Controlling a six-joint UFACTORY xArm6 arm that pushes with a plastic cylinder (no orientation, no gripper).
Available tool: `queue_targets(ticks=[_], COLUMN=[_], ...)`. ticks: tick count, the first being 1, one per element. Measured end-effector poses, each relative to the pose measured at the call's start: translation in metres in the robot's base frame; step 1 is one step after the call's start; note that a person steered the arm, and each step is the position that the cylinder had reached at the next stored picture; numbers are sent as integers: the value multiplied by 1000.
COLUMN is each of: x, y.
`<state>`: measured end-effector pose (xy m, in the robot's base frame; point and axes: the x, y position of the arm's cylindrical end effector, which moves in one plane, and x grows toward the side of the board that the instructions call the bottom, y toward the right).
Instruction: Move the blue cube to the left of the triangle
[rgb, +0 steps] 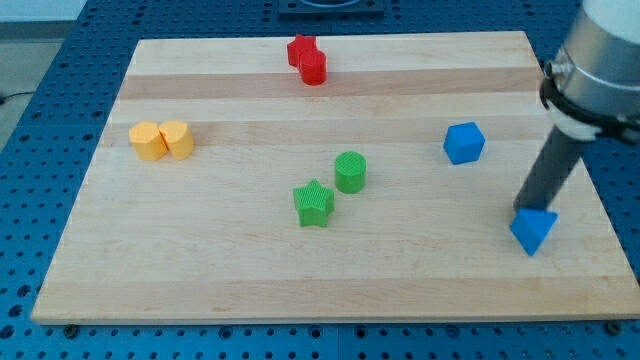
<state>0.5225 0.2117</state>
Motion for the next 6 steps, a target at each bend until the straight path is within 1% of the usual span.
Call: queue_targets(ticks=[1,2,3,5,6], x=[-2,-65,-82,-157,-129], y=[23,37,50,-26,-50])
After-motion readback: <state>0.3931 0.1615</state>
